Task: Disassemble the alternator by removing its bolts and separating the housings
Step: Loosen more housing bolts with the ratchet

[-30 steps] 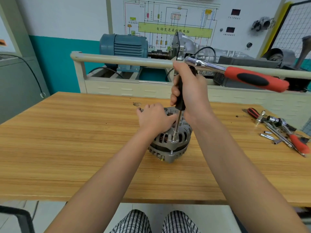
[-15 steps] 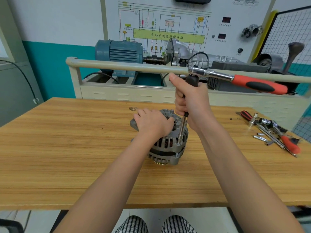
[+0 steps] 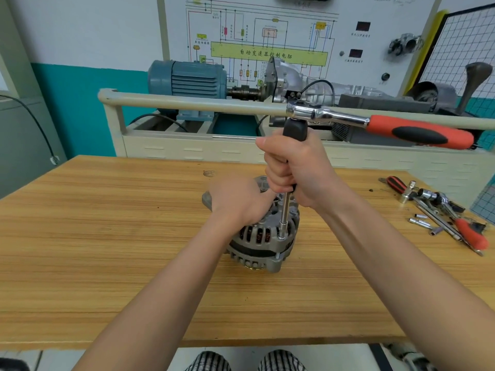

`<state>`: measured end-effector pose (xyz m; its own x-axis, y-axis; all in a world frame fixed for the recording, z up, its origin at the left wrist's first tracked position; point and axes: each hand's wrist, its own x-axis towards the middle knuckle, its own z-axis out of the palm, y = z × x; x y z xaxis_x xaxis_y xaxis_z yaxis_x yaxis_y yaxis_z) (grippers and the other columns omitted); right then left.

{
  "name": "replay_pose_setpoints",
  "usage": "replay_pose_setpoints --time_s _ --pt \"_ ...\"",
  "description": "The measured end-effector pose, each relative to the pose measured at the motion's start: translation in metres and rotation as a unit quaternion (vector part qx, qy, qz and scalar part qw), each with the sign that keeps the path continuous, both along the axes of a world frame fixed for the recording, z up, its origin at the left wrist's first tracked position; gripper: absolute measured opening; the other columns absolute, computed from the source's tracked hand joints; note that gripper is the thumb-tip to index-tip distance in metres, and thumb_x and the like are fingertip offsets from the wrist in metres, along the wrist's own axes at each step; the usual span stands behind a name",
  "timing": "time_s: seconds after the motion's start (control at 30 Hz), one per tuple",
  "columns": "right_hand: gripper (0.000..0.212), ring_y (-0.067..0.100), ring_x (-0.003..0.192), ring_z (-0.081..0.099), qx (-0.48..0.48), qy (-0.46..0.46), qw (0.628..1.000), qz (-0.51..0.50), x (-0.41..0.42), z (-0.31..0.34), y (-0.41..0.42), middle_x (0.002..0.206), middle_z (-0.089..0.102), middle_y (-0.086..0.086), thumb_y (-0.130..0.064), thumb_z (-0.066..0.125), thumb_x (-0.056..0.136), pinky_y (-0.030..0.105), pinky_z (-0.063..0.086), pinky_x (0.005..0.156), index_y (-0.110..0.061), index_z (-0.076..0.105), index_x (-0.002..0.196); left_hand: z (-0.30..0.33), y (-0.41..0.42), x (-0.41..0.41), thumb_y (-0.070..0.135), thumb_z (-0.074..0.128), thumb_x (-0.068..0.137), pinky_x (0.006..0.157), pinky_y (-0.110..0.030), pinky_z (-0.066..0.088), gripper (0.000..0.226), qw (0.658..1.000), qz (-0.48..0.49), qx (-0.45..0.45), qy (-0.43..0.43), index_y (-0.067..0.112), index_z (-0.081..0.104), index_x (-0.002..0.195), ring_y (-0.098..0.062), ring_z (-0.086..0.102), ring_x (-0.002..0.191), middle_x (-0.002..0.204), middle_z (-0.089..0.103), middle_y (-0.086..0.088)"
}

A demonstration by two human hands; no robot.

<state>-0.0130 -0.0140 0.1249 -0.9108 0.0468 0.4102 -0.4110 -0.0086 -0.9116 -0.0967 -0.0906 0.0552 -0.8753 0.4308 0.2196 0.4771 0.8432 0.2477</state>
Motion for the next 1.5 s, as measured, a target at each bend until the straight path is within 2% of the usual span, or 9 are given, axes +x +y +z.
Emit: replay_pose_setpoints --time_s 0.3,0.6,0.77,0.93,1.07,1.2,1.3,1.4,1.5 --pt "0.045 0.008 0.027 0.018 -0.023 0.003 0.998 0.064 -0.006 -0.001 0.007 0.035 0.025 -0.007 -0.005 0.052 0.085 0.010 0.023 0.039 -0.016 0.029 0.047 0.000 0.000 -0.005 0.076 -0.006 0.053 0.094 -0.051 0.030 0.106 0.999 -0.029 0.010 0.022 0.020 0.061 0.113 -0.036 0.047 0.112 0.118 0.052 -0.013" --pt "0.044 0.008 0.026 0.017 -0.031 -0.002 0.995 0.097 -0.009 -0.001 0.007 0.034 0.024 -0.007 -0.007 0.051 0.079 0.010 0.024 0.040 -0.018 0.030 0.042 -0.001 -0.001 -0.014 0.072 -0.002 0.059 0.080 -0.047 0.029 0.089 0.997 -0.071 0.003 0.026 0.023 0.061 0.098 -0.030 0.049 0.107 0.110 0.055 -0.005" --pt "0.049 0.008 0.027 0.018 -0.032 -0.005 0.997 0.063 -0.009 0.000 0.004 0.035 0.023 -0.007 -0.002 0.051 0.090 0.011 0.022 0.039 -0.016 0.028 0.048 0.000 0.000 -0.019 0.071 -0.002 0.059 0.085 -0.048 0.033 0.091 0.994 -0.104 -0.014 0.009 0.020 0.058 0.104 -0.029 0.049 0.107 0.114 0.053 -0.006" --pt "0.049 0.007 0.029 0.021 -0.164 0.044 0.985 0.018 0.002 0.022 0.019 0.035 0.024 -0.008 -0.010 0.049 0.093 0.016 0.025 0.035 -0.019 0.034 0.047 0.004 -0.001 -0.033 0.064 0.037 0.089 0.089 -0.042 0.039 0.054 0.986 -0.162 -0.028 -0.016 0.016 0.060 0.100 -0.030 0.053 0.099 0.103 0.053 -0.006" --pt "0.049 0.007 0.029 0.020 -0.169 0.045 0.984 -0.015 0.007 0.041 0.039 0.035 0.022 -0.008 -0.012 0.046 0.094 0.015 0.023 0.034 -0.019 0.033 0.047 0.008 -0.002 -0.040 0.063 0.055 0.081 0.087 -0.035 0.044 0.067 0.972 -0.225 0.014 -0.061 0.018 0.056 0.131 -0.021 0.053 0.107 0.121 0.055 0.001" --pt "0.050 0.008 0.029 0.019 -0.163 0.030 0.985 -0.048 0.004 0.032 0.047 0.034 0.023 -0.007 -0.011 0.046 0.094 0.017 0.023 0.035 -0.019 0.034 0.046 0.012 -0.002 -0.048 0.053 0.068 0.081 0.094 -0.027 0.039 0.065 0.953 -0.277 0.042 -0.112 0.019 0.054 0.135 -0.014 0.052 0.118 0.123 0.056 0.010" --pt "0.051 0.008 0.029 0.020 -0.118 0.019 0.991 -0.060 0.004 0.025 0.052 0.035 0.024 -0.007 -0.009 0.048 0.093 0.017 0.024 0.036 -0.020 0.035 0.044 0.015 -0.003 -0.051 0.051 0.070 0.081 0.105 -0.025 0.028 0.064 0.943 -0.304 0.041 -0.127 0.022 0.054 0.136 -0.010 0.039 0.135 0.142 0.051 0.005" --pt "0.052 0.009 0.029 0.019 -0.092 0.004 0.994 -0.066 0.004 0.018 0.055 0.036 0.024 -0.006 -0.009 0.049 0.093 0.017 0.024 0.037 -0.020 0.037 0.044 0.021 -0.003 -0.048 0.052 0.066 0.083 0.119 -0.040 0.014 0.065 0.938 -0.316 0.012 -0.142 0.024 0.050 0.140 -0.006 0.025 0.143 0.148 0.044 0.005" --pt "0.051 0.010 0.030 0.019 -0.088 0.000 0.994 -0.070 0.001 0.012 0.056 0.036 0.024 -0.006 -0.009 0.050 0.093 0.017 0.025 0.038 -0.019 0.036 0.045 0.028 -0.003 -0.036 0.052 0.060 0.087 0.119 -0.050 0.008 0.065 0.948 -0.289 -0.028 -0.129 0.025 0.043 0.144 -0.010 0.021 0.145 0.151 0.039 0.003"
